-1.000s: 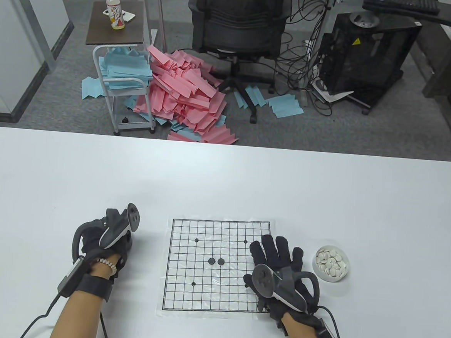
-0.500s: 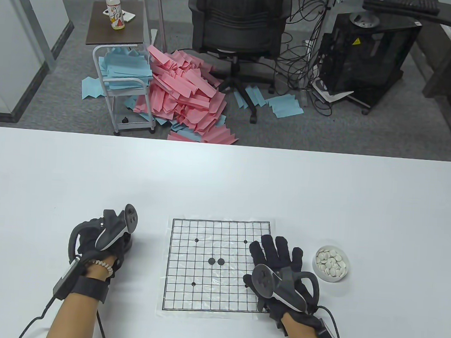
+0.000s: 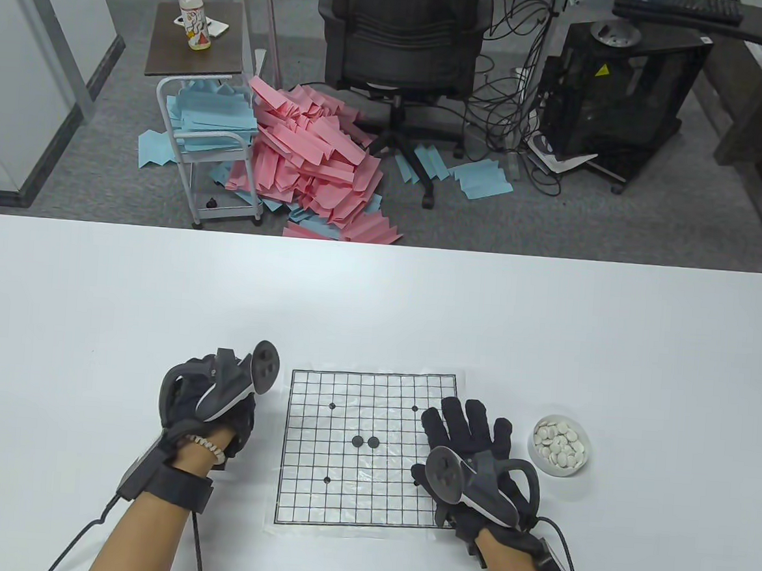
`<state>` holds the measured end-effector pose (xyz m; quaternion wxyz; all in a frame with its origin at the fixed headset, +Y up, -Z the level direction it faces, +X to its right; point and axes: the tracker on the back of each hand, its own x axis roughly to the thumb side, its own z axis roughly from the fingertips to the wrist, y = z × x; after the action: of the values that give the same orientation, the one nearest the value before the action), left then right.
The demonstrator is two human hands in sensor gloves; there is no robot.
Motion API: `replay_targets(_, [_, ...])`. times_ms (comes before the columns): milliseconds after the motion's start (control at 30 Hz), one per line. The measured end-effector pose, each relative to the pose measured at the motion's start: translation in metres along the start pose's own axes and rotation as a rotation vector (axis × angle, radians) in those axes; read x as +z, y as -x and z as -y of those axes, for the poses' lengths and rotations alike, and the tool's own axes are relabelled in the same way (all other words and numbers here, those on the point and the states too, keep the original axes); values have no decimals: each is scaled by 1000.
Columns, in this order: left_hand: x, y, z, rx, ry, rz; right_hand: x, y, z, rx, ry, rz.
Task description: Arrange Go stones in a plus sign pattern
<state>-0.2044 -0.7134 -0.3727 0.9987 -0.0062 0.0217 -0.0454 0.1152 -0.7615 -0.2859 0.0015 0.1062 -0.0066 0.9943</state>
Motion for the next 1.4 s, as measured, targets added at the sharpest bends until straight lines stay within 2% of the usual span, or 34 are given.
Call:
replay_targets(133, [1,-27,8,111,52,81,0,0,0,0,0,0])
replay_targets(433, [2,-78,41,175,169,205,0,1,0,-3,-1,-1])
replay_targets(700, [6,-99,54,166,181,244,0,2,0,-3,0,0])
replay_targets(967, [8,-100,55,181,188,240,0,2,0,-2,-1,1])
replay_targets(1133, [9,-92,48,195,180,235,0,2,-1,0,-3,1])
replay_targets(1400, [3,-39,10,217,96,115,0,1,-1,2,-5,3])
